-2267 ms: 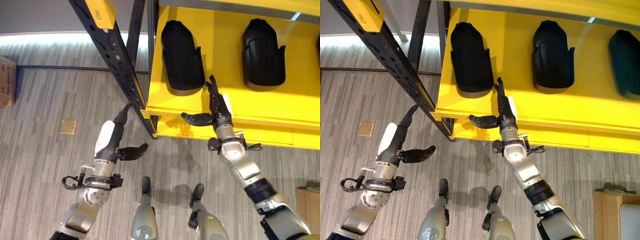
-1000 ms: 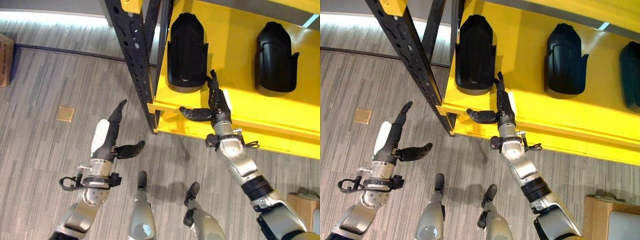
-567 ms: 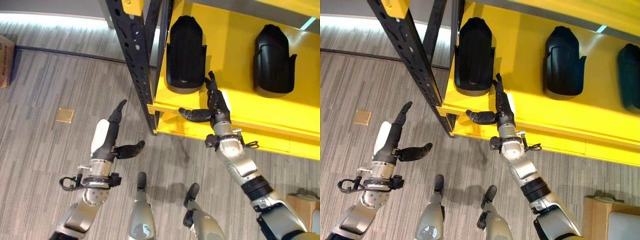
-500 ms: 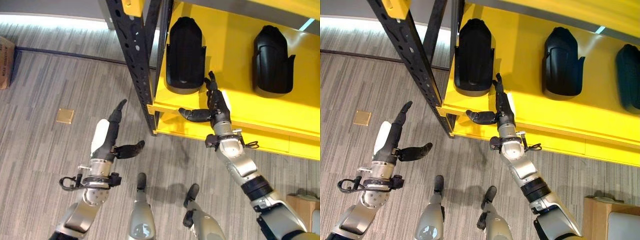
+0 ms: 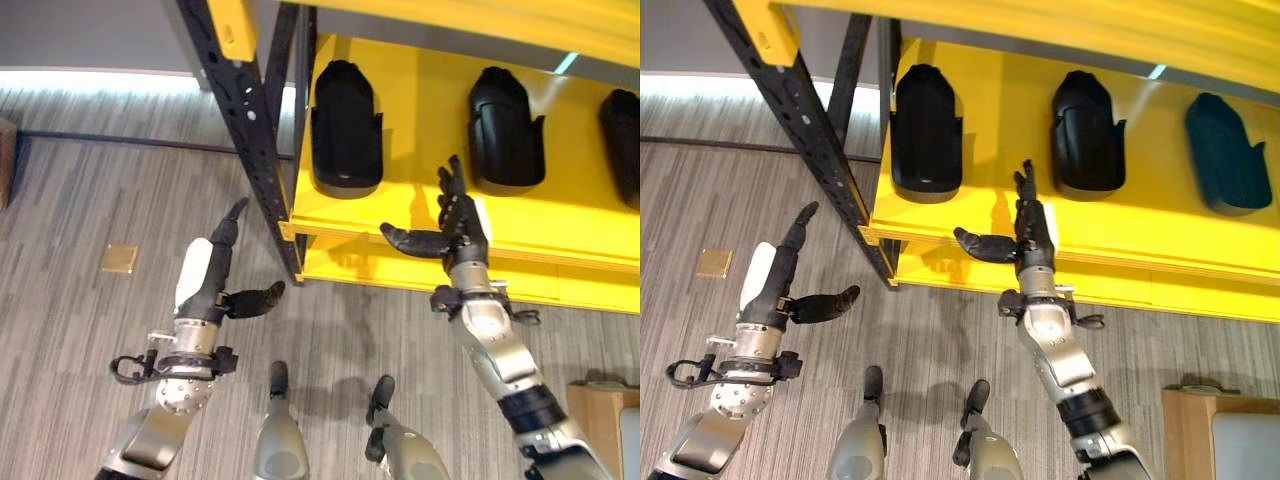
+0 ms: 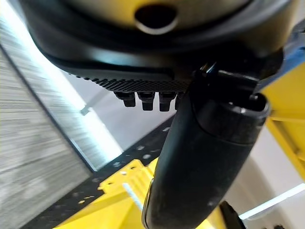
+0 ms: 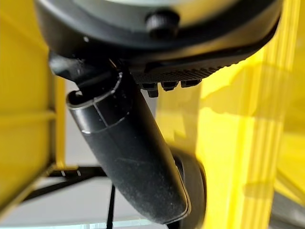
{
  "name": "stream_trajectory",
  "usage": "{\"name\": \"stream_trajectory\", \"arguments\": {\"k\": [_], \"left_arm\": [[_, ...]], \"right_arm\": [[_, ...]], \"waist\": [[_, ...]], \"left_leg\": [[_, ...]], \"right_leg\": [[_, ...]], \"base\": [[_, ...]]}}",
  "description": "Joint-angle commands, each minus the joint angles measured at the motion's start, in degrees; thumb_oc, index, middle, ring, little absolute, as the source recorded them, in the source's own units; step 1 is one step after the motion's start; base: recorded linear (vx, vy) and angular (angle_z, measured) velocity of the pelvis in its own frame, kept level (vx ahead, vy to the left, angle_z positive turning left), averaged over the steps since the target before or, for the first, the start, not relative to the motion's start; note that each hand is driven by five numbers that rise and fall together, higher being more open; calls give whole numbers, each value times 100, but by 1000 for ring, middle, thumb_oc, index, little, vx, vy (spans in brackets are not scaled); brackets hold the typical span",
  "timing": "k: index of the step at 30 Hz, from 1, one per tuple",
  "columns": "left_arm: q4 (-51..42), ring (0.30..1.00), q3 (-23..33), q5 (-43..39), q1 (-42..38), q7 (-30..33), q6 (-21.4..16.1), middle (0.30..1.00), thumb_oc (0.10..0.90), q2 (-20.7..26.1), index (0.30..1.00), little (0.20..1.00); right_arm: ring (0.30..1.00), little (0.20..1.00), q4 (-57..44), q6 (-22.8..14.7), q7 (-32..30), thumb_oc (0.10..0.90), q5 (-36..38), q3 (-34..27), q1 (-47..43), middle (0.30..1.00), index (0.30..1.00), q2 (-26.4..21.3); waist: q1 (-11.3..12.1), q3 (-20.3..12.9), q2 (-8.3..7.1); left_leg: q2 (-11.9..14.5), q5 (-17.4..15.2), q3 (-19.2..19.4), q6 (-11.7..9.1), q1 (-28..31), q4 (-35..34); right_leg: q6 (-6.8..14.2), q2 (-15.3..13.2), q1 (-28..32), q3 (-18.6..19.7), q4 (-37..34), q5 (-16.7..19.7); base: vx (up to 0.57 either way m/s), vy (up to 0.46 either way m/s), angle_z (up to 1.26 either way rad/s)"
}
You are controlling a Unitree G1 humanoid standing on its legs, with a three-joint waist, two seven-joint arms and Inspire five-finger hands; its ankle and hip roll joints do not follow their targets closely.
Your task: Move parts from the plastic box to the shelf.
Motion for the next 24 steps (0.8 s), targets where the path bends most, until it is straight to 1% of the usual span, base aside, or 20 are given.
{"name": "stream_trajectory", "arguments": {"k": [1,6,10,13,14,15,24], "left_arm": [[-511,1000,205,299,146,19,-455,1000,900,321,1000,1000],[-544,1000,173,519,123,-61,-537,1000,900,302,1000,1000],[-522,1000,102,718,126,-123,-584,1000,900,300,1000,1000],[-480,1000,4,932,117,-190,-625,1000,900,321,1000,1000],[-434,1000,-118,1027,85,-262,-656,1000,900,320,1000,1000],[-423,1000,-131,1031,79,-259,-662,1000,900,317,1000,1000],[-44,1000,-632,1267,-237,-356,-688,1000,900,152,1000,1000]], "right_arm": [[1000,1000,-674,-674,2,900,-290,-239,116,1000,1000,-153],[1000,1000,-1094,-788,209,900,-254,-478,726,1000,1000,-262],[1000,1000,-1407,-890,410,900,-67,-624,1145,1000,1000,-300],[1000,1000,-1612,-983,526,900,110,-726,1411,1000,1000,-332],[1000,1000,-1725,-1035,578,900,216,-761,1559,1000,1000,-318],[1000,1000,-1738,-1032,583,900,221,-770,1577,1000,1000,-321],[1000,1000,-2052,-1205,617,900,518,-892,1893,1000,1000,-285]], "waist": [[-180,-1043,-210],[-361,-1204,-175],[-492,-1281,-133],[-584,-1317,-100],[-658,-1318,-82],[-648,-1322,-77],[-851,-1319,21]], "left_leg": [[36,-256,-33,100,124,16],[114,-258,81,72,241,-16],[192,-245,178,41,304,-25],[245,-228,246,14,341,-25],[284,-211,296,-8,367,-25],[288,-212,300,-10,369,-25],[421,-136,452,-82,379,-25]], "right_leg": [[299,-176,86,413,273,-541],[292,-89,124,535,211,-525],[285,-9,114,631,183,-514],[276,42,105,711,171,-506],[267,74,98,759,168,-496],[265,78,98,763,168,-495],[231,202,30,907,120,-447]], "base": [[5,-13,-7],[-7,-19,-10],[-11,-26,-21],[-18,-30,-17],[-29,-30,-8],[-31,-31,-16],[-28,-27,-15]]}}
